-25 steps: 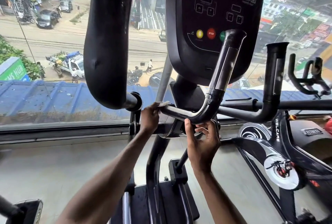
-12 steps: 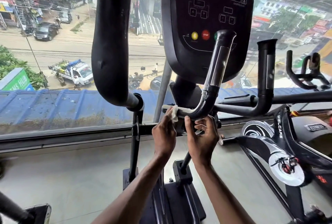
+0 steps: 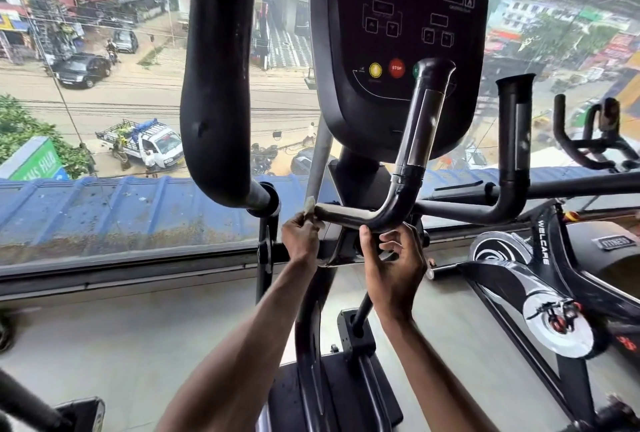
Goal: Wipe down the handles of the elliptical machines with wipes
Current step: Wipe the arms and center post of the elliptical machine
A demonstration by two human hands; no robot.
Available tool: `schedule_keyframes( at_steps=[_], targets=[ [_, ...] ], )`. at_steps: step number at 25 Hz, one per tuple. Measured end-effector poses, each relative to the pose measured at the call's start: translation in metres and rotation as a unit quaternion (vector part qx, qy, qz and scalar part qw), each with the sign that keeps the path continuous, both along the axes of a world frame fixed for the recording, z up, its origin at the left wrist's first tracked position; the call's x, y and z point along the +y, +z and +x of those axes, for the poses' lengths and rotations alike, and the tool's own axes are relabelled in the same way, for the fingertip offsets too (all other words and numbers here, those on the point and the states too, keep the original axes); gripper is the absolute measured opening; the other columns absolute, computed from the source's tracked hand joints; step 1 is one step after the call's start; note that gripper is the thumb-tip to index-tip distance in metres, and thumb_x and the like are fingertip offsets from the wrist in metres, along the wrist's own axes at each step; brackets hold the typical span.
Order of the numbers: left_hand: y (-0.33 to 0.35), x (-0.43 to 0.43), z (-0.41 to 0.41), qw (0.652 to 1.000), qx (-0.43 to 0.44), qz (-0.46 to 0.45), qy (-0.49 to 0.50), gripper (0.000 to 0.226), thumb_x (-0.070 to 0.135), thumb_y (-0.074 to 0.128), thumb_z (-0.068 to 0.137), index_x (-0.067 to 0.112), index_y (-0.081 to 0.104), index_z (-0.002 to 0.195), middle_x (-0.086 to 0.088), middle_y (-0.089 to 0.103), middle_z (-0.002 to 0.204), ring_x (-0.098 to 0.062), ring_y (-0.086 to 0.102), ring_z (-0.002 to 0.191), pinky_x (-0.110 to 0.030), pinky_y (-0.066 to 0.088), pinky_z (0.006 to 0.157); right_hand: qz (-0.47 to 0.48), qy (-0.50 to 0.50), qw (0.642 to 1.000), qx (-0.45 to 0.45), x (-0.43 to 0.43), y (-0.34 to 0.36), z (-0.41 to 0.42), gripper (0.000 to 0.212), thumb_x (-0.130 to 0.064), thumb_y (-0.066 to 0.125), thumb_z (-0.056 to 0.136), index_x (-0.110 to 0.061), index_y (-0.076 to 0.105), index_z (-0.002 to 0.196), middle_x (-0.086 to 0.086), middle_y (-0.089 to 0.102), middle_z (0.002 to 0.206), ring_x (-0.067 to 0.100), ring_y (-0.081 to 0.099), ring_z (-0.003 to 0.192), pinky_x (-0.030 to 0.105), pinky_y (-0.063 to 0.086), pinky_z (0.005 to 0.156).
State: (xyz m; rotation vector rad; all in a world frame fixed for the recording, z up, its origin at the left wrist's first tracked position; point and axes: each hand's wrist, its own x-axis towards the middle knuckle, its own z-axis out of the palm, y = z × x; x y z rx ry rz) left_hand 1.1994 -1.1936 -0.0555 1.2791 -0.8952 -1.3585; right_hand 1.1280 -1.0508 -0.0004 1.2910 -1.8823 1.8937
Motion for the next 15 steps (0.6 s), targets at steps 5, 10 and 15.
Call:
schedule_keyframes(
  at_steps=[5,10,15],
  targets=[
    [0.017,0.037,0.002,0.998,-0.004,-0.064,0.012,0.019,0.018,0.065,0.093,0.016,0.077,0.08,0.003,0.074,0.07,-0.013,0.062,0.065,-0.03,0.05,0.067,-0.002,0.001,1.0,-0.014,-0.003,-0.003,0.001,0.031,-0.042,0.074,0.09,-0.013,0.066,0.096,-0.003,0.06,0.085,0.016,0.061,0.079,0.048,0.055,0.072],
    [0.015,0.086,0.014,0.989,-0.044,-0.137,-0.041,0.03,0.031,0.063,0.099,0.015,0.069,0.075,-0.001,0.07,0.069,-0.008,0.052,0.062,-0.029,0.045,0.061,0.037,0.022,0.997,-0.056,0.01,-0.022,0.0,0.031,-0.046,0.064,0.094,-0.026,0.067,0.118,-0.009,0.067,0.104,0.015,0.064,0.087,0.037,0.053,0.079],
    [0.013,0.132,-0.007,0.973,-0.106,-0.119,-0.168,0.021,0.014,0.063,0.093,0.023,0.074,0.077,0.007,0.075,0.074,-0.005,0.066,0.069,-0.03,0.056,0.07,0.14,0.03,0.959,-0.244,0.041,-0.041,-0.017,0.015,-0.031,0.067,0.099,-0.027,0.072,0.113,-0.004,0.075,0.113,0.014,0.07,0.102,0.004,0.047,0.074]
  ],
)
